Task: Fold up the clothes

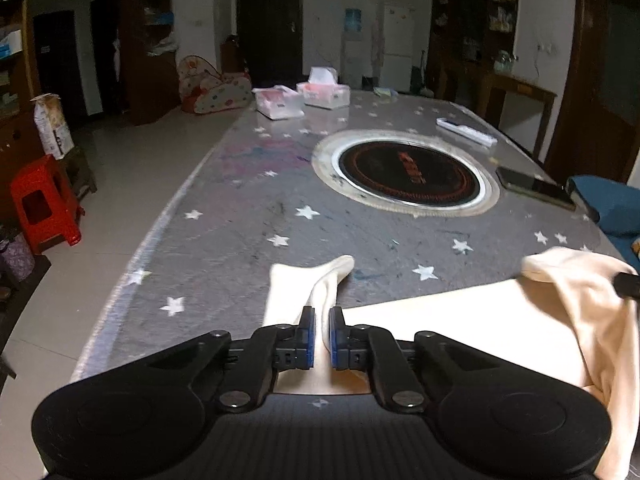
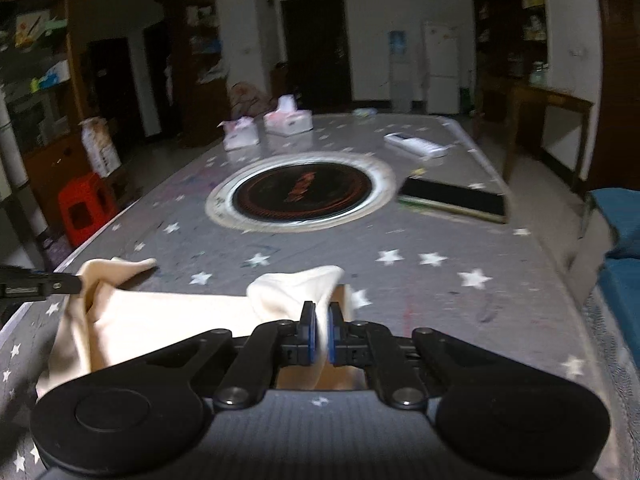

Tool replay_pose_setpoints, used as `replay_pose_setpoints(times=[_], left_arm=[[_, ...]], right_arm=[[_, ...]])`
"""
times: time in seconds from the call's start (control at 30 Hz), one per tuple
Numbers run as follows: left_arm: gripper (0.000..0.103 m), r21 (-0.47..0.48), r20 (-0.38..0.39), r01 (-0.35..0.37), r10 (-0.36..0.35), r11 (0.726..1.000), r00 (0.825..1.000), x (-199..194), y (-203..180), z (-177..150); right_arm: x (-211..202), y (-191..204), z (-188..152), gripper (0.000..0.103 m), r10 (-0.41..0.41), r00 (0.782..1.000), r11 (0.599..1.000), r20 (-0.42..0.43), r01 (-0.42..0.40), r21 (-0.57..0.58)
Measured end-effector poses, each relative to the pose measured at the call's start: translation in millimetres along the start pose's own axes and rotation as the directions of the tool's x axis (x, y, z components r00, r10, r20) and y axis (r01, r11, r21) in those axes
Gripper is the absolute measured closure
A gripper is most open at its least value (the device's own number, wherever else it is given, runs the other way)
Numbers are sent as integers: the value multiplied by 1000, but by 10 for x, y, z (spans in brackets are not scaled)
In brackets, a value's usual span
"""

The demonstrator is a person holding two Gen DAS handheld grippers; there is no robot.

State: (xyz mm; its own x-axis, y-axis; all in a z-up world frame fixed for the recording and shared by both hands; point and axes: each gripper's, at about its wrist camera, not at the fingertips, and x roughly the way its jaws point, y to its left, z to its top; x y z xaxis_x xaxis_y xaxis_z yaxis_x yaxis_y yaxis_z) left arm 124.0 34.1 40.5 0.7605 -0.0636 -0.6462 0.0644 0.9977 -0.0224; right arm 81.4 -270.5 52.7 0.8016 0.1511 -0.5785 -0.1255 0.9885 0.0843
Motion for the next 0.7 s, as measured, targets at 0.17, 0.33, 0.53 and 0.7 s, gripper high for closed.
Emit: replay_pose_setpoints(times=[0.17,0.33,0.53,0.7], left_arm=[[96,-30,58,3,-1,1000,998,-384,136,-61],[96,-71,99,-1,8,997,995,-795,329,-196],[96,-149,109,-20,36,989,993,-1219,645,-478],[100,-180,104,-66,85,982,991,-1412,838,-698]], right_arm=[[-380,-253,-82,98,-55,997,997,45,53,51],[-730,-488,-225,98,-114,990,989,78,106,108],[-1108,-720,-505,98,-170,980,971,100,149,189],[-1279,-794,-696,98,-189,977,960,98,163,228]])
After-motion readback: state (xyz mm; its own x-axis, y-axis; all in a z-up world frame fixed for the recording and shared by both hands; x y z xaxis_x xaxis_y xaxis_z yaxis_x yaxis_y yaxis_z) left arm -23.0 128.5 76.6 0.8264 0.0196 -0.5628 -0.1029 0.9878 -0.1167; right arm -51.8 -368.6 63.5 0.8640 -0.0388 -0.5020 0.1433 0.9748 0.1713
